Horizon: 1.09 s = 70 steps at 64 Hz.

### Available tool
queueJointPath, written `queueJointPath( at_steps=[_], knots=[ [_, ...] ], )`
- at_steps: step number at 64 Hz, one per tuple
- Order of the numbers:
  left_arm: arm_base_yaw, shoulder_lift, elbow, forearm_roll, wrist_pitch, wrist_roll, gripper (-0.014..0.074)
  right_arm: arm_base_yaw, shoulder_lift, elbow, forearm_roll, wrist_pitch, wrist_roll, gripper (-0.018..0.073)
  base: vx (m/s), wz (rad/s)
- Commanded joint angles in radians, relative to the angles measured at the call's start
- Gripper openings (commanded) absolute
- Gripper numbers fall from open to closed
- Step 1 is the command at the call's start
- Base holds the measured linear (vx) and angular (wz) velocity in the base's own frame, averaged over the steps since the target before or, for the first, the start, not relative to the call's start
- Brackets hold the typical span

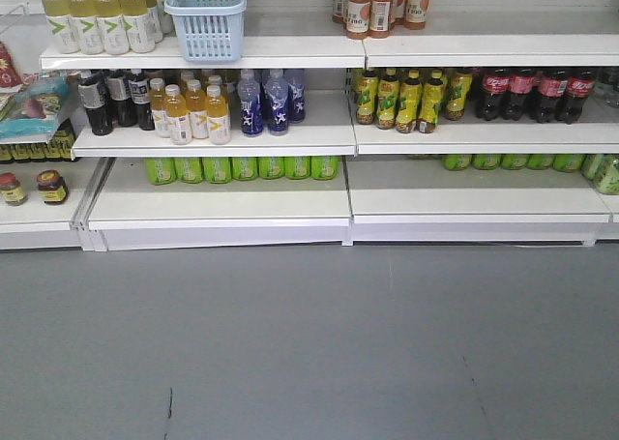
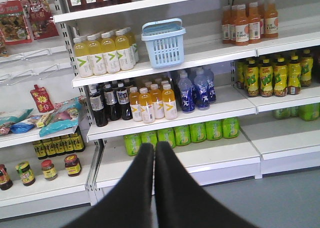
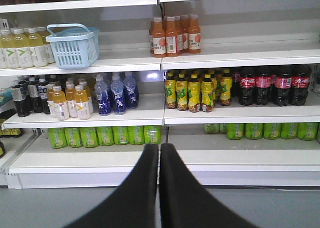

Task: Place coke in basket with both arms
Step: 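Drive the base toward the shelf holding the light-blue basket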

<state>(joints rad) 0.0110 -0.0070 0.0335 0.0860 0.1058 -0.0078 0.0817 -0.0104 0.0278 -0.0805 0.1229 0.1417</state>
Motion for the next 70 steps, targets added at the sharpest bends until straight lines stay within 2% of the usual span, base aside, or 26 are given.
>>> queueJointPath(
  at_steps=[1,70],
  knots=[
    [-0.001,-0.02,-0.004,0.0,-0.068,-0.002,-0.0006,0.0,-0.018,0.011,-0.01,-0.078,-0.005,-0.0009,0.0,0.0],
    [-0.001,-0.02,-0.004,0.0,-0.068,-0.002,-0.0006,0.0,-0.018,0.011,-0.01,-0.078,-0.005,-0.0009,0.03,-0.01]
  ],
)
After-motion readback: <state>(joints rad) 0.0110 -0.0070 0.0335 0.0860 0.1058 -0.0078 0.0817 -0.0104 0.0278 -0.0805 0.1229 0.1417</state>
